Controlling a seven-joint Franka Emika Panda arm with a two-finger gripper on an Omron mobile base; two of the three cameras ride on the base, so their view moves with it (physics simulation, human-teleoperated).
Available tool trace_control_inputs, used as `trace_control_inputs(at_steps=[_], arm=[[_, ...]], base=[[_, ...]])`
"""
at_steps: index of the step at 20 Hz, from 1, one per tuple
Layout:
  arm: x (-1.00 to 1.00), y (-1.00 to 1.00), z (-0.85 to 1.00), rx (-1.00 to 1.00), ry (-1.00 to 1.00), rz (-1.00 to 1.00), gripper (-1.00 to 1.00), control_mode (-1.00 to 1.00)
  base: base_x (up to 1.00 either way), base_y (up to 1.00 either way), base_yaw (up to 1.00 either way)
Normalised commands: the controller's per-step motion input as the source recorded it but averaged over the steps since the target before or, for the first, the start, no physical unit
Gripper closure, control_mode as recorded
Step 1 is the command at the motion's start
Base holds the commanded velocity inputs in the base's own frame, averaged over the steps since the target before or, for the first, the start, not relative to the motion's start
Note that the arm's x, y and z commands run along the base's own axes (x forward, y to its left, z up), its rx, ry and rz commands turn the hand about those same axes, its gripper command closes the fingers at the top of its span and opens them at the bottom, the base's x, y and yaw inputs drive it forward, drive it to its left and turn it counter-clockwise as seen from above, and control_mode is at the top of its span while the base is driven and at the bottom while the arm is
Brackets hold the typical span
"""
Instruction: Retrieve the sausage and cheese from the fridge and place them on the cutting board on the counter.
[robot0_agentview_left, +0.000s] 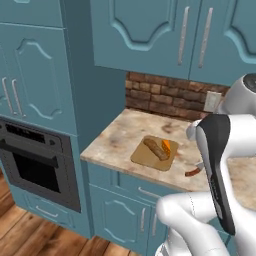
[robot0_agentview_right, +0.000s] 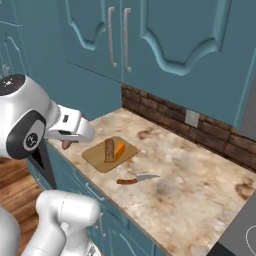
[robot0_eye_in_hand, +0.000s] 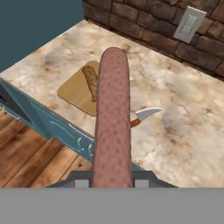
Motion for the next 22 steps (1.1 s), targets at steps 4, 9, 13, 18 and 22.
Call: trace_control_inputs(at_steps=[4, 9, 13, 18, 22], arm=[[0.0, 0.0, 0.0, 0.0, 0.0, 0.0, 1.0, 1.0], [0.78, 0.1, -0.25, 0.0, 0.14, 0.01, 1.0, -1.0], [0.87, 0.58, -0.51, 0.0, 0.26, 0.11, 1.0, -1.0], [0.84, 0.07, -0.36, 0.01, 0.31, 0.14, 1.0, -1.0], [0.75, 0.0, -0.38, 0.04, 0.25, 0.14, 1.0, -1.0]], base=[[0.87, 0.01, -0.02], [0.2, 0.0, 0.0], [0.0, 0.0, 0.0], [0.0, 0.0, 0.0], [0.0, 0.0, 0.0]])
